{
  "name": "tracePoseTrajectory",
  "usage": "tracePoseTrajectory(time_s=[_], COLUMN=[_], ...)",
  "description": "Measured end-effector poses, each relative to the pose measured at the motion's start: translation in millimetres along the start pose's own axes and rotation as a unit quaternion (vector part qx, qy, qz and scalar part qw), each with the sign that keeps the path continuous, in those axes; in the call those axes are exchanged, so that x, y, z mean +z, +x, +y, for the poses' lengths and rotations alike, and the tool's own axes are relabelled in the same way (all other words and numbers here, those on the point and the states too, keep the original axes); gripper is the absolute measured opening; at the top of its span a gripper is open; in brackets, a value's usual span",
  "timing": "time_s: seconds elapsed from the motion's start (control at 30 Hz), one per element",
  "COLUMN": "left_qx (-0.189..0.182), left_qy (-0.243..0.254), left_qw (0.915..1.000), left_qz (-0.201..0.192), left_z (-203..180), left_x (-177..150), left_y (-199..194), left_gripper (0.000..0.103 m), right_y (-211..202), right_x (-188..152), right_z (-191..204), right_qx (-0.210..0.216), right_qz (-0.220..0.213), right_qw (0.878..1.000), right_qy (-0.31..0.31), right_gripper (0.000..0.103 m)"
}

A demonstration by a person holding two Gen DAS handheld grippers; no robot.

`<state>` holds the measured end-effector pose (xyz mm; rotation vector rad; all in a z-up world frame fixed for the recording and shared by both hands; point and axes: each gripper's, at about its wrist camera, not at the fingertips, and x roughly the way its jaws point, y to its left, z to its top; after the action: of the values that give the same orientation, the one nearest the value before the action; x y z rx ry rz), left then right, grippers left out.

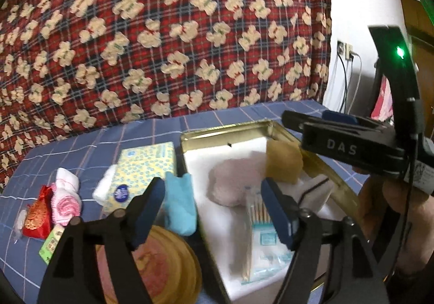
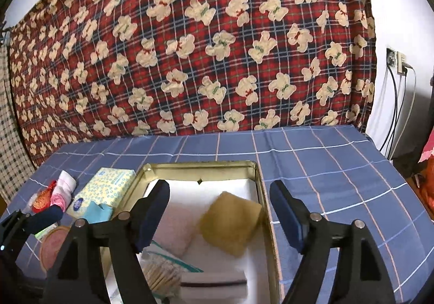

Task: Organize soft objects
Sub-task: 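Lower the swab bag into the tray and open the left gripper while the right releases the sponge, then move both grippers back over the remaining items on the bed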

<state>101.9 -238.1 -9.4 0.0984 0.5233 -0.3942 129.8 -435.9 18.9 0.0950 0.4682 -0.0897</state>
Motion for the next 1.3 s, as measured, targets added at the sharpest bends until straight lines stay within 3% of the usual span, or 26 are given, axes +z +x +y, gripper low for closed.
tracePoseTrajectory(time_s=[0.3,0.63,0.9,1.13,1.3], left_qx=[0.028,0.133,0.216,0.239,0.234], left_qy=[-0.015,-0.064,-0.121,-0.166,-0.179], left_qw=[0.999,0.9888,0.9688,0.9568,0.9555], left_qz=[-0.03,-0.022,-0.007,0.0,0.017], left_z=[35,142,230,273,290], left_x=[-11,-37,-64,-85,-90], left_y=[-25,-43,-59,-67,-60], left_gripper=[0.08,0.085,0.092,0.095,0.095], right_y=[-29,-48,-31,-13,13], right_x=[-9,-25,-50,-71,-78], right_z=[29,103,194,271,306], right_qx=[0.03,0.109,0.169,0.204,0.192], right_qz=[-0.044,-0.055,-0.021,0.017,0.061], right_qw=[0.999,0.992,0.979,0.962,0.958], right_qy=[-0.005,-0.045,-0.111,-0.179,-0.205], right_gripper=[0.081,0.082,0.082,0.082,0.082])
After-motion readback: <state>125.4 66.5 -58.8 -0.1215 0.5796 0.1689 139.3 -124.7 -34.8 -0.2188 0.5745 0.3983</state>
